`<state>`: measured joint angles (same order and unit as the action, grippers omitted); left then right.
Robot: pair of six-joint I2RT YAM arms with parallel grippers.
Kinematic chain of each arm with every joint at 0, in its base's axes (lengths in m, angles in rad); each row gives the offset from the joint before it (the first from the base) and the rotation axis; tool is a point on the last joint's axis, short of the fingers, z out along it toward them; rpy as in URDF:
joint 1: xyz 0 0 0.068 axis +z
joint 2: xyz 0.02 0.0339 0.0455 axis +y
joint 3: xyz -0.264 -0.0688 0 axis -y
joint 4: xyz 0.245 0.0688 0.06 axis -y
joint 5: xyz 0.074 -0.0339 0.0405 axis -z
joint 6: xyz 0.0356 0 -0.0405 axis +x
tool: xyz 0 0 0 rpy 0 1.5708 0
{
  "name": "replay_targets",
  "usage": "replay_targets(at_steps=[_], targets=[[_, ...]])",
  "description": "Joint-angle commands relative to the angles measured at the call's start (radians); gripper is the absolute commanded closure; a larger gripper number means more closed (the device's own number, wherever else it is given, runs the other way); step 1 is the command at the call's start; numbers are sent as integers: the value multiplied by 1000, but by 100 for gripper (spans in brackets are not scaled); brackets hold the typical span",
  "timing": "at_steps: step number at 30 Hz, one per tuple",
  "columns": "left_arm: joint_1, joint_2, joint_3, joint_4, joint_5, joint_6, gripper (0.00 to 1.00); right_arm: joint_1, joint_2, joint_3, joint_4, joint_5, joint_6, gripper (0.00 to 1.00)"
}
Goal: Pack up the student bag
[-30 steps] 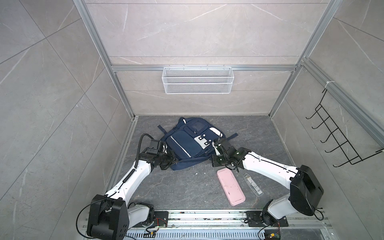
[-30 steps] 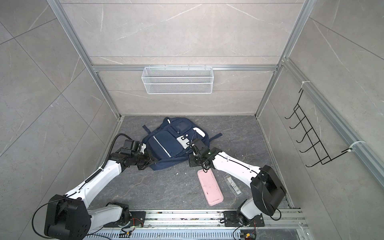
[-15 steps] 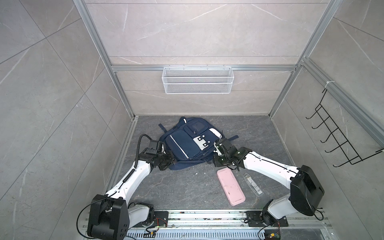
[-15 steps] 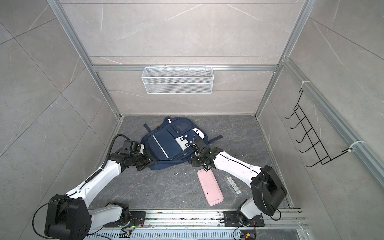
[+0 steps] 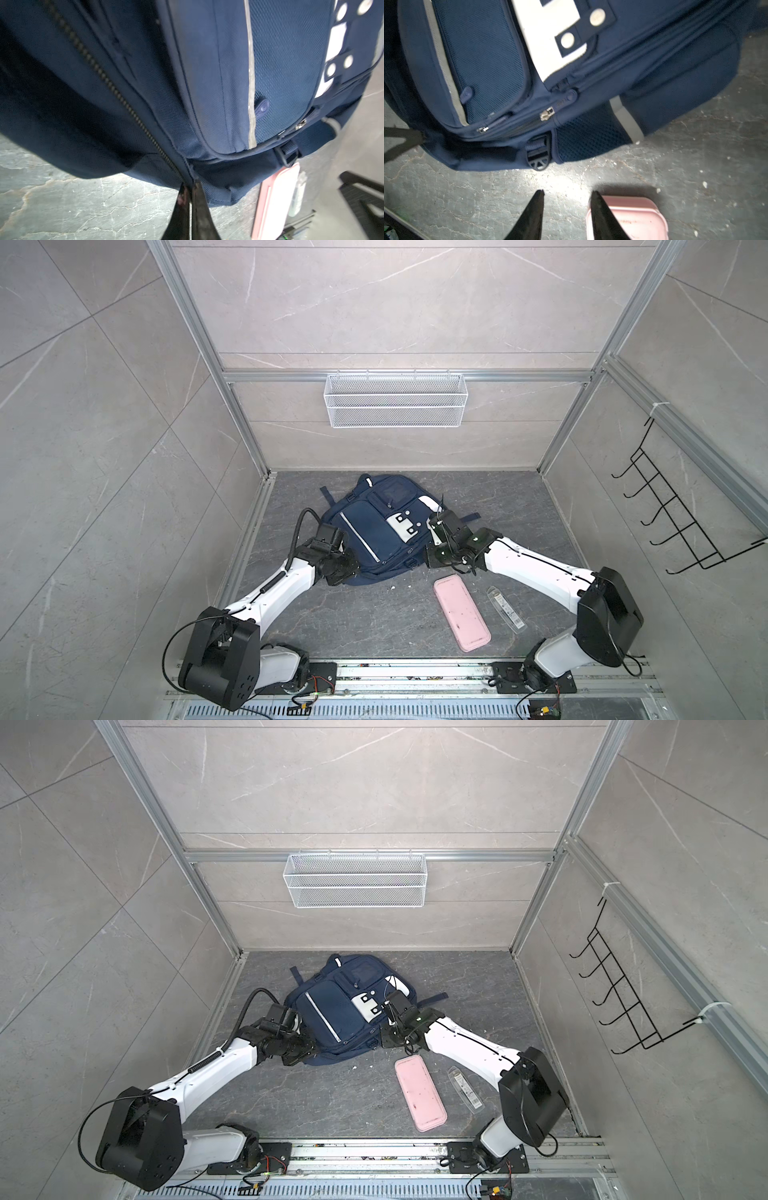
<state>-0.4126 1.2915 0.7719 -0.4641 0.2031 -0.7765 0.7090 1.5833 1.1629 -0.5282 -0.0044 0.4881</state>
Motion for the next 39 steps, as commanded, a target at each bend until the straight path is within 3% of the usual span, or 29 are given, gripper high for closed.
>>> replay_targets(at_steps=[1, 13, 19, 39], targets=[[-45, -6, 4, -19, -80, 29, 100, 2, 55, 77, -22, -4, -33, 58], [-71, -11, -82, -34, -130, 31, 99, -29, 225, 225, -49, 29, -109, 47], [-71, -44, -73, -44, -126, 33, 94, -48, 259, 239, -48, 16, -120, 46], [-71, -44, -95, -20, -119, 23, 94, -71, 372, 294, -20, -53, -157, 49]])
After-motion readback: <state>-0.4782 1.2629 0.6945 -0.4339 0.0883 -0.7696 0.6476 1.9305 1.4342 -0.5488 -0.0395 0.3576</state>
